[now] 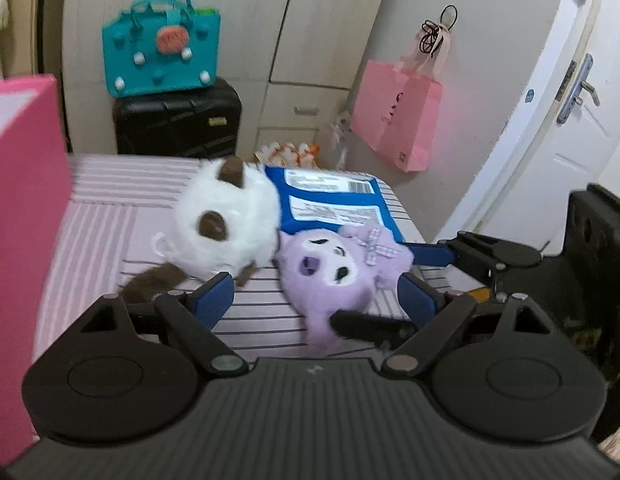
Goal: Organize soft objects
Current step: 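Close the left gripper on the lavender plush's head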
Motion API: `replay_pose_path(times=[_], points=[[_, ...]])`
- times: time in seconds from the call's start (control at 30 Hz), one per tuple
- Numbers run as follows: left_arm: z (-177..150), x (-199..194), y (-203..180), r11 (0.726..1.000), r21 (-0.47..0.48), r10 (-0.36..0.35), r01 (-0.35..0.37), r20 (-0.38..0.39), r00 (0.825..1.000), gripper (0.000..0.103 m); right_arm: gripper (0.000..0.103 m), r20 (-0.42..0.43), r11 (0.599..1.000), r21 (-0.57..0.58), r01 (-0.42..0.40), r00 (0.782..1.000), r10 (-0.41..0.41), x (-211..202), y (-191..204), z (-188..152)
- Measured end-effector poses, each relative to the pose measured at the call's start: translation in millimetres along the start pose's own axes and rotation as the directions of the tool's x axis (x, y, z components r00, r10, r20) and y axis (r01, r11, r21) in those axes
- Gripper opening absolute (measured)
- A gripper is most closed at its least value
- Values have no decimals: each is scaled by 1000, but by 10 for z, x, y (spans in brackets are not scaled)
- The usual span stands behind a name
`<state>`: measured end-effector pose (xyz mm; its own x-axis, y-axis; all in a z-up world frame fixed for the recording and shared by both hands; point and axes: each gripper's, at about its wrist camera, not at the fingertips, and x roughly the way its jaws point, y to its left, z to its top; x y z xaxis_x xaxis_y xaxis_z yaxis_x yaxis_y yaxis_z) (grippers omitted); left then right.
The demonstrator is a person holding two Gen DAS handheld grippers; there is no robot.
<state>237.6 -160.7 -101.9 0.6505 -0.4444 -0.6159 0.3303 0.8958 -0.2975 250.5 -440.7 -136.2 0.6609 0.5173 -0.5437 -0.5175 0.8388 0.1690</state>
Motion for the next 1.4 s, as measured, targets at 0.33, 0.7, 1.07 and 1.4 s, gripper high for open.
replay_pose_path(times=[0.33, 0.7, 1.07, 1.4], points=[[-59, 294, 76, 995, -92, -53, 50, -30, 998, 79, 96, -10, 992, -123, 38, 999, -40, -5, 196, -39], [-88, 343, 111, 994, -86, -67, 64, -35, 997, 55, 96, 10, 991, -119, 56, 998, -55, -60, 256, -101], [-263, 54, 16, 991, -92, -111, 99, -137, 984, 53, 97, 5, 990, -137, 42, 999, -42, -267, 474, -204], [-316, -42, 100, 986, -119, -136, 116, -176, 975, 55, 97, -15, 997, -68, 34, 999, -35, -381, 603, -381]])
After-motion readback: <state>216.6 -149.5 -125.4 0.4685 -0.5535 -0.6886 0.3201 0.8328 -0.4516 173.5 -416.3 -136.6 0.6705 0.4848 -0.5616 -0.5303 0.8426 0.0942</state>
